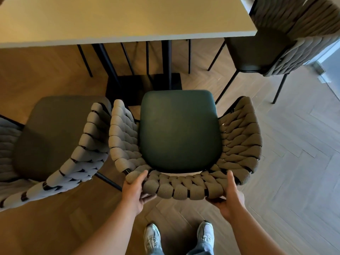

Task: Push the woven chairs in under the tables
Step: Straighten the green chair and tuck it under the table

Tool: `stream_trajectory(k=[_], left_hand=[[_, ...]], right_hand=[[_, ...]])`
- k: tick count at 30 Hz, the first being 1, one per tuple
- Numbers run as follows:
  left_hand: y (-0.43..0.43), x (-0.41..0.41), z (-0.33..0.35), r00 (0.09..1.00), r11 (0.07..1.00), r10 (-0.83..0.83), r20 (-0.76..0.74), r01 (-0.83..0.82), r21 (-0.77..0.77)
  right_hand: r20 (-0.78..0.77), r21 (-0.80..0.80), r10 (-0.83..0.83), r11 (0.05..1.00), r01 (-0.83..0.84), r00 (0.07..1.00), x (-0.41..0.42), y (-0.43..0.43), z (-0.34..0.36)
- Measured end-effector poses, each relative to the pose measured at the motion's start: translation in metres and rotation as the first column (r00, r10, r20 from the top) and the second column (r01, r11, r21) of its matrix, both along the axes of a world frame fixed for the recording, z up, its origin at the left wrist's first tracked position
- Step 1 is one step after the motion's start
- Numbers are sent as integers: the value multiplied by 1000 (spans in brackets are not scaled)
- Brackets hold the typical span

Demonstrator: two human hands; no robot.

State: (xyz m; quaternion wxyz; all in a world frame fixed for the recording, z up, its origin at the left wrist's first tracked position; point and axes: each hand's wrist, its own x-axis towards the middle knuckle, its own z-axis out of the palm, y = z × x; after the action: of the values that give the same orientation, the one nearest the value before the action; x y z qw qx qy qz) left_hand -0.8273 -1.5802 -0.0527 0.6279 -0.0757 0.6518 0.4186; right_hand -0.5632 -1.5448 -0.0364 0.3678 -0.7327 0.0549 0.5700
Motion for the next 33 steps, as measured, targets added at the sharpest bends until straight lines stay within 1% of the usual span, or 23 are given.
stream_trajectory(k=[3, 5, 9, 15, 23, 27, 33], left_hand=[[7, -14, -1, 999, 1000, -13, 38, 12, 22], [10, -18, -7, 999, 1000, -16, 51, 15, 20], [12, -21, -15, 1000, 1000, -13, 24, 14, -12], [22, -10, -13, 1000, 1000, 20, -17, -21, -7], [64, 2, -17, 997, 999, 33, -68, -33, -8], [87, 3, -17, 997, 999, 51, -66, -51, -9], [124, -4, -16, 997, 999, 48, -66, -50, -17]], right_hand=[[42, -12, -63, 998, 64, 997, 13, 18, -6], [69, -32, -56, 998, 58, 996, 16, 23, -13], [124, -46, -44, 998, 50, 991, 21, 25, -22], [124, -32, -20, 999, 24, 992, 32, 36, -27], [135, -14, 20, 1000, -18, 991, 47, 81, -28], [105, 11, 19, 1000, -21, 994, 48, 107, -26], [109, 33, 45, 998, -49, 993, 41, 143, -27]])
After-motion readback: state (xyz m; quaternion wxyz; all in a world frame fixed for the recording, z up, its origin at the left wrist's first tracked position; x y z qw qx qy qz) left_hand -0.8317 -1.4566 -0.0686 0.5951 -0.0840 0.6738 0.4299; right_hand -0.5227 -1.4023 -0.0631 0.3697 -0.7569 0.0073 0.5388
